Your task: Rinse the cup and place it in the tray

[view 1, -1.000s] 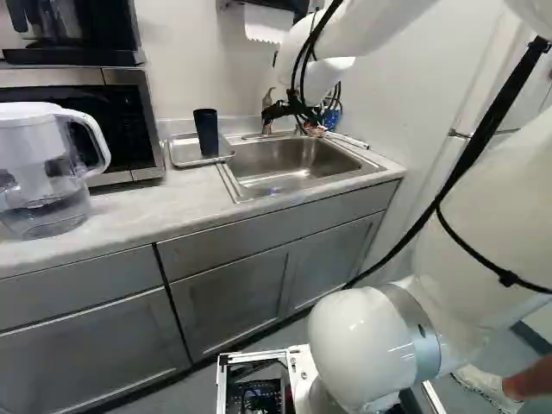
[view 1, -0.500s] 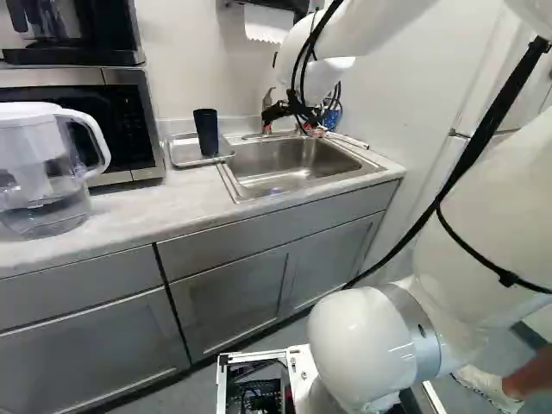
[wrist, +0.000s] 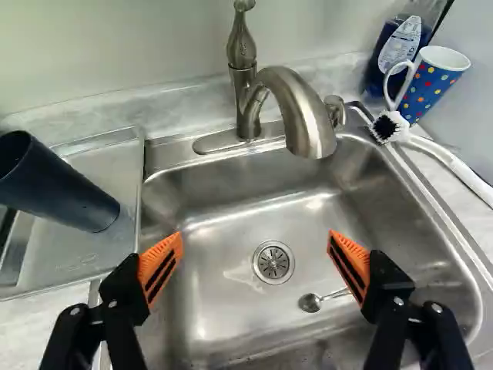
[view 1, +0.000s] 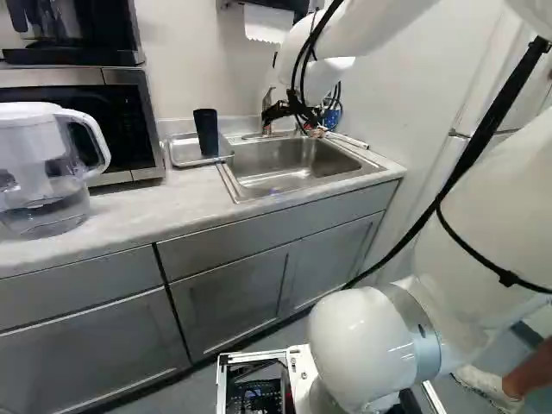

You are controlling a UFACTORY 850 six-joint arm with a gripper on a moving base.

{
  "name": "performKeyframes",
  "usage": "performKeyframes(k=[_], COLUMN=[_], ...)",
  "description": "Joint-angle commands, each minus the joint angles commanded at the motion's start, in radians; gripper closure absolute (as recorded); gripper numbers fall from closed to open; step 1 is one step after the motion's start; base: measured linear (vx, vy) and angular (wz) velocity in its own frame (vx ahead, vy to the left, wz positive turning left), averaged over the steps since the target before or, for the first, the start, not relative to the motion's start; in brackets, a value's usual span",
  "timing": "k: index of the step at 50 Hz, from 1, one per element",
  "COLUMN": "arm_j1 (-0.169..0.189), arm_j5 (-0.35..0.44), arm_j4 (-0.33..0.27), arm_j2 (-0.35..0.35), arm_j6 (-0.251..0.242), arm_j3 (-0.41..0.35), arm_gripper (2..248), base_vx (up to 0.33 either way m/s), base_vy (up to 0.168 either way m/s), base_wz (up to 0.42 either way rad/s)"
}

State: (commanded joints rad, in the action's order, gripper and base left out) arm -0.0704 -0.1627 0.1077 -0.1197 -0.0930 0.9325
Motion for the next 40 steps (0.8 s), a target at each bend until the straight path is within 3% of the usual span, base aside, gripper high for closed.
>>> performKeyframes(k=[40], arm_j1=[0.000], arm_j5=[0.000], arm_j4=[0.000], arm_j2=[0.000], arm_j6=[0.000], arm_j3=[0.000], arm_gripper=[3], base_vx=[-0.025], base_vy=[0.003], base_wz=[0.023])
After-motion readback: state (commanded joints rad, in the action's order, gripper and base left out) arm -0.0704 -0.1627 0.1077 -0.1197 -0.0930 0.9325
